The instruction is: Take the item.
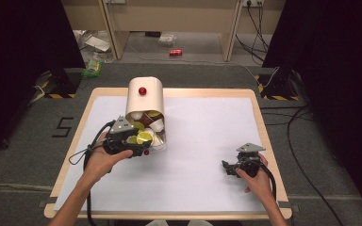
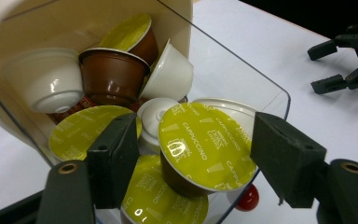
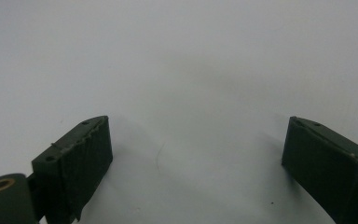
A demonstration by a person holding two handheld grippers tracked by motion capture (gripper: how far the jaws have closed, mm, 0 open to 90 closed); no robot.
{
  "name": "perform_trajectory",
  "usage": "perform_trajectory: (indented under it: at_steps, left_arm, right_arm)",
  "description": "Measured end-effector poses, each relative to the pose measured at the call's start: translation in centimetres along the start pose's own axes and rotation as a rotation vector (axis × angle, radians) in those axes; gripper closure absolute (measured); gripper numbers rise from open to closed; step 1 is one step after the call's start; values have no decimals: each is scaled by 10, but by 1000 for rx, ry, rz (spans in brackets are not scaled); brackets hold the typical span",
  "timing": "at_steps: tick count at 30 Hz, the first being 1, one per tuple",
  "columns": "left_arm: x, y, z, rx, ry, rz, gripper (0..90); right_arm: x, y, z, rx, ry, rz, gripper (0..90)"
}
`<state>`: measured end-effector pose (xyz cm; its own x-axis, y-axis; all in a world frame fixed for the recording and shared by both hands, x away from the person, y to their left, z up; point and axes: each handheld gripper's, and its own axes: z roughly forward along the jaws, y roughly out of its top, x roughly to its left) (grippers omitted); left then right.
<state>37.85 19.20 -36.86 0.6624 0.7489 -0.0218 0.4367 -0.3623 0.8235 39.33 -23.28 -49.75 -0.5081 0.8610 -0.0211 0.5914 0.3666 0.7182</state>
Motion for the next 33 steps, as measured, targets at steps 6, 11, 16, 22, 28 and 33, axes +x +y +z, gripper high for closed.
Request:
perform_trajectory:
  at_steps: [6,11,16,22,28,33]
  left_arm:
    - [5,0,8,27,-25,-22,362]
    - [5,0,11,38,-29,-14,405]
    - [5,0,12,44,-35,-12,448]
    - [5,1,8,25,-40,-12,489]
    - [8,4,2,10,-42,-13,530]
    - [7,8,-2,2,-43,-2,554]
  right_arm:
    - [0,0,0,0,0,0,89]
    - [0,0,0,-1,1,-4,89]
    - [0,0,0,0,0,0,89]
    - [0,0,0,0,1,-4,89]
    - [0,0,0,0,1,-4,89]
    - [-1,0,0,0,1,-4,89]
